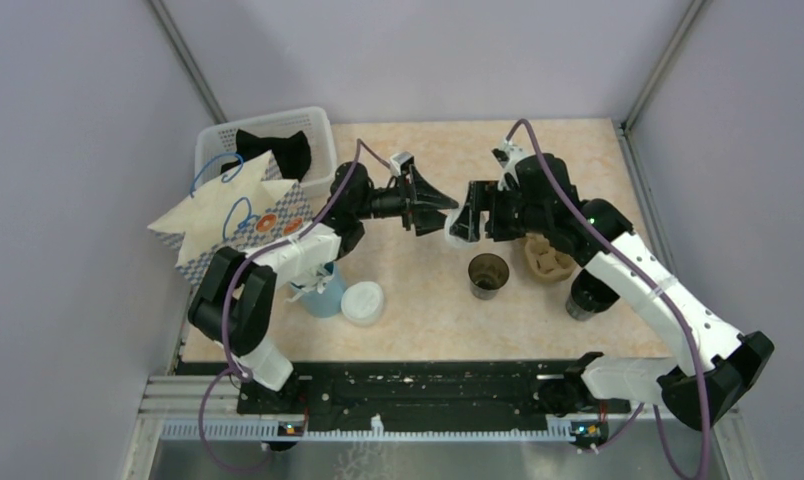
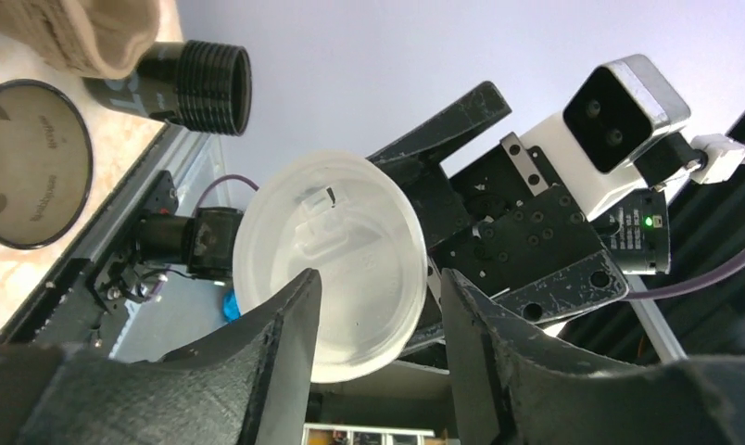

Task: Pack the takeout coffee

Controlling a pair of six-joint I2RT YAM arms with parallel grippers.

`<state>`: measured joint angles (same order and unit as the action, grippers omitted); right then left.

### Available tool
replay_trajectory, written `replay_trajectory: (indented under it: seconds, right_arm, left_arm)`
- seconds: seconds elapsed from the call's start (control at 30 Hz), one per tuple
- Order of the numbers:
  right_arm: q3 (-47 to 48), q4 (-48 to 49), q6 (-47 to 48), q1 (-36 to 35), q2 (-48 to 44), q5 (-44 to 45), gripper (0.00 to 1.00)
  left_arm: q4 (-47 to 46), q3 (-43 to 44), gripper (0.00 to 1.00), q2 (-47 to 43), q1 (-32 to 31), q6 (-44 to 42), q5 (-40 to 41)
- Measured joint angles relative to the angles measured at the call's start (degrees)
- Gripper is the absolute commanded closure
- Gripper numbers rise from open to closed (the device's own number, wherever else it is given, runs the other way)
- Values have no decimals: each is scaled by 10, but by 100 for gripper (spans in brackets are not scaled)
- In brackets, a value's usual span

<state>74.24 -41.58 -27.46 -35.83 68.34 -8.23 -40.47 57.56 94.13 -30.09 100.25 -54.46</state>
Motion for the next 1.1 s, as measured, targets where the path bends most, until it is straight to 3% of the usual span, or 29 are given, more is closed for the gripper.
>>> replay_trajectory:
  seconds: [0.13, 0.3, 0.43, 0.7, 1.1]
  right_arm:
    - [9, -48, -7, 0, -1, 20, 23]
    - [63, -169, -7, 0, 8, 51, 23]
    - [113, -268, -2, 0, 50, 84, 22]
    - [156, -371, 23, 8, 218, 113, 21]
    - [185, -386, 54, 34, 309, 97, 21]
  left_arm:
    - [127, 18, 28, -24, 17, -109, 8]
    - [342, 86, 20, -50, 49, -306, 58]
    - [436, 116, 20, -65, 53, -421, 98]
    - [491, 126, 20, -101, 52, -576, 134]
    - [468, 126, 17, -146, 52, -696, 120]
